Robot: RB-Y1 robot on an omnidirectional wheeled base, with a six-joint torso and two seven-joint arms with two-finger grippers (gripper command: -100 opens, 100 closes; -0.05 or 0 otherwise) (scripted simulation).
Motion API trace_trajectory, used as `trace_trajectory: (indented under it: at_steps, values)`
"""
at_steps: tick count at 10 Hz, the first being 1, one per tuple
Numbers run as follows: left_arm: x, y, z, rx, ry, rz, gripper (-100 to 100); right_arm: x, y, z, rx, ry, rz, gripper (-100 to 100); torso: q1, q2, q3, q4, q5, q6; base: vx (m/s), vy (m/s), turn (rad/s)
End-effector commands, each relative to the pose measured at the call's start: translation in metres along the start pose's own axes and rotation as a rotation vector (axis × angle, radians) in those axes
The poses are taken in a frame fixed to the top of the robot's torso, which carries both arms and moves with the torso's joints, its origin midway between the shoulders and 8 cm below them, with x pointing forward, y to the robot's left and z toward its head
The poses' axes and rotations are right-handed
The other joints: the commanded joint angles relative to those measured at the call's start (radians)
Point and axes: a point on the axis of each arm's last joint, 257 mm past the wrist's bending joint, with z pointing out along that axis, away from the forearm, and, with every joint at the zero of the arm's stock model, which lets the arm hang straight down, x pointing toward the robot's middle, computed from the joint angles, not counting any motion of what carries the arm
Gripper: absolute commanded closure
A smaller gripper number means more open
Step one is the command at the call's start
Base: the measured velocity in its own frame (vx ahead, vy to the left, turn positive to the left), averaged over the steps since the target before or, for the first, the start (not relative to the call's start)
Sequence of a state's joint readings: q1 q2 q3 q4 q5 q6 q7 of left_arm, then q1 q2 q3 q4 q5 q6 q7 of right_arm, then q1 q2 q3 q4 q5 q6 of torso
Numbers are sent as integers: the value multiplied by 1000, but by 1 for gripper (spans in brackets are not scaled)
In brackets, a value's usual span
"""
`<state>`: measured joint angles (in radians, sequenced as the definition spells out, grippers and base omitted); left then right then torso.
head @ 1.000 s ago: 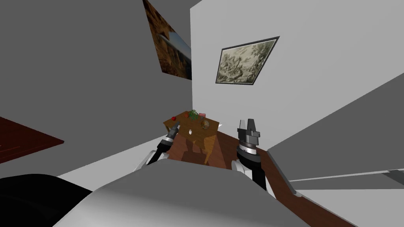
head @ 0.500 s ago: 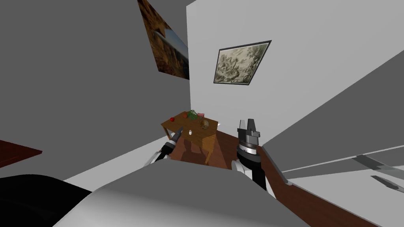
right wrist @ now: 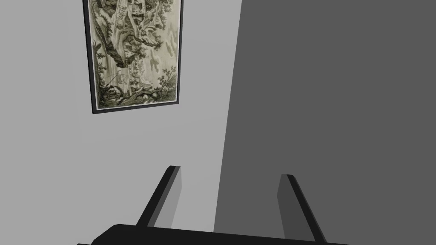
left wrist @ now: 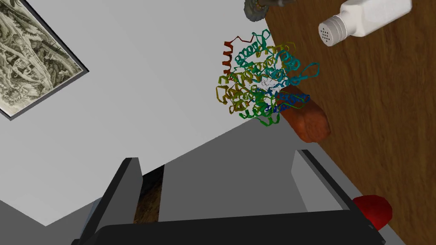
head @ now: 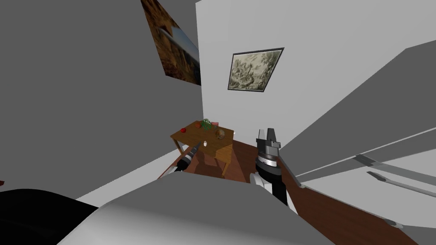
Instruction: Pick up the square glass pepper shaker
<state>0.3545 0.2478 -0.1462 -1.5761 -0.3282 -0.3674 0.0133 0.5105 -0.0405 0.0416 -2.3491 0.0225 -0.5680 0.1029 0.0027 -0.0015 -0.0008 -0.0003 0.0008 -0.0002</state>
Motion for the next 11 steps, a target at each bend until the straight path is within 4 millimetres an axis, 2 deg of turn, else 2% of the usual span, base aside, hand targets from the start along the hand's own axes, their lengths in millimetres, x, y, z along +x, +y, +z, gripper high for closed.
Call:
trace_trajectory:
  at_steps: [1,2,6,7,8,10,11]
  values:
    - [13,21,-2,-46,44,46,-100,0,0,0,0,0,0,0,0,0,0,0,0,0,3,41,-185]
    - [15,27,-4,-58,48,45,-100,0,0,0,0,0,0,0,0,0,0,0,0,0,2,33,-67]
    - [34,72,-7,-148,130,151,-100,0,0,0,0,0,0,0,-1,-1,0,0,0,0,10,23,-112]
    - [35,76,-8,-155,133,151,-100,0,0,0,0,0,0,0,-2,-1,-1,0,0,0,11,10,-50]
    - [38,91,-10,-185,157,190,-100,0,0,0,0,0,0,0,-2,-1,-1,0,-1,-1,13,5,-96]
    - [39,105,-11,-214,180,231,-100,0,0,0,0,0,0,0,-3,-2,-1,0,-1,0,22,0,-111]
    - [39,119,-11,-241,201,272,-100,0,0,0,0,0,0,0,-3,-2,-1,0,-1,-1,18,-9,-80]
